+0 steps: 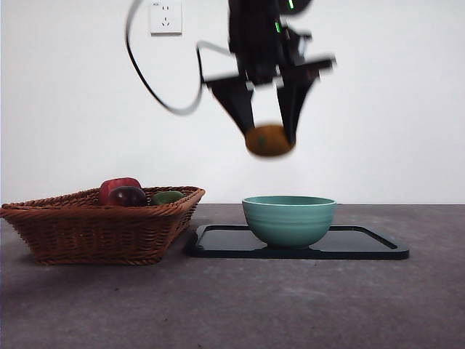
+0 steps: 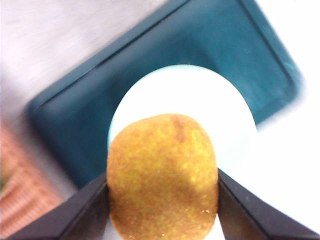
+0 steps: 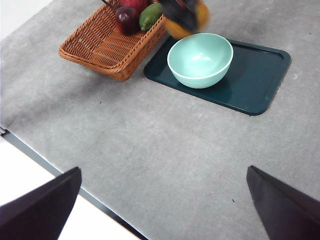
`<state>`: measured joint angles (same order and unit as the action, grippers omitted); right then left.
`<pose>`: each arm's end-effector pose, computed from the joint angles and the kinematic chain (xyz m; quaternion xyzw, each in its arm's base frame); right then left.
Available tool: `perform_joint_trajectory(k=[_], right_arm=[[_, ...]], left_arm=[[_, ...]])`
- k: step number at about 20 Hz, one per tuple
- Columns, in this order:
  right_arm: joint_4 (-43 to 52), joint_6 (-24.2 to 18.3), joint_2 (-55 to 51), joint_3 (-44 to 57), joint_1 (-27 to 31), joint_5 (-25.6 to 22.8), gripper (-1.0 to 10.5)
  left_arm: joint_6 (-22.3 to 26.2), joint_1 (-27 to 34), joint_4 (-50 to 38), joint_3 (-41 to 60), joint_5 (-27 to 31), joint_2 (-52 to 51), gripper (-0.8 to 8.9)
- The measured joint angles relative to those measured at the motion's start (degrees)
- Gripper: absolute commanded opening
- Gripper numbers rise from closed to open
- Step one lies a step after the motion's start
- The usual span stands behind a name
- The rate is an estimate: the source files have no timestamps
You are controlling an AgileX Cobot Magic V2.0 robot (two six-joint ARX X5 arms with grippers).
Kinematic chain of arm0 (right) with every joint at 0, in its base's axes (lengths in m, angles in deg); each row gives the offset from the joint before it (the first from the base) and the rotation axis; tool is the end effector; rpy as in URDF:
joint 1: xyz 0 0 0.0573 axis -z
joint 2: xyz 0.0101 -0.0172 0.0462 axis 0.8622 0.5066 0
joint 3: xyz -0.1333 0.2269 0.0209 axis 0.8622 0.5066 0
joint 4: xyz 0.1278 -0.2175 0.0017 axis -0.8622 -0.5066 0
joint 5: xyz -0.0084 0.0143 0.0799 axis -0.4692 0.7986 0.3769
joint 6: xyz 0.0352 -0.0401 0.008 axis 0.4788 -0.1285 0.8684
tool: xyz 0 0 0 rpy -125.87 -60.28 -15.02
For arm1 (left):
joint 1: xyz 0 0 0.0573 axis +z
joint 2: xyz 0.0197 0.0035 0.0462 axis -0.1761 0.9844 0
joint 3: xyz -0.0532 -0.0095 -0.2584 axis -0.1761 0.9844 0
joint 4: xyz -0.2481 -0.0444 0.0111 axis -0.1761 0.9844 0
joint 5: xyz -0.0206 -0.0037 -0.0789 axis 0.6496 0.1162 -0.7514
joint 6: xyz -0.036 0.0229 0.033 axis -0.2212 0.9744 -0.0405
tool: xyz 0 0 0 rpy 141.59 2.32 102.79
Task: Pick up the wifruite, put it on the bowl, pick up the plate, put it on desk
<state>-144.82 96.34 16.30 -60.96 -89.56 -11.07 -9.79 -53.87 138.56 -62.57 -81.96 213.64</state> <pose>0.0261 0.0205 0.3244 0.0368 0.3033 0.2951 0.9053 0.3410 -0.3231 0.3111 0.1818 0.5285 -0.2460 0.7919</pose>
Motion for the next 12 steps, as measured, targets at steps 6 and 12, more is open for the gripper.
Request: perform_joint_trajectory(k=[6,12], right_arm=[[-0.02,0.00,0.00,0.00,0.00,0.00,6.5],[-0.02,0.00,0.00,0.00,0.00,0.00,6.5]], left_arm=[[-0.24,0.61,0.39,4.98,-0.02,-10.86,2.39],[-0.68,3.54,0.42,27.54,-0.02,-26.23,2.39]])
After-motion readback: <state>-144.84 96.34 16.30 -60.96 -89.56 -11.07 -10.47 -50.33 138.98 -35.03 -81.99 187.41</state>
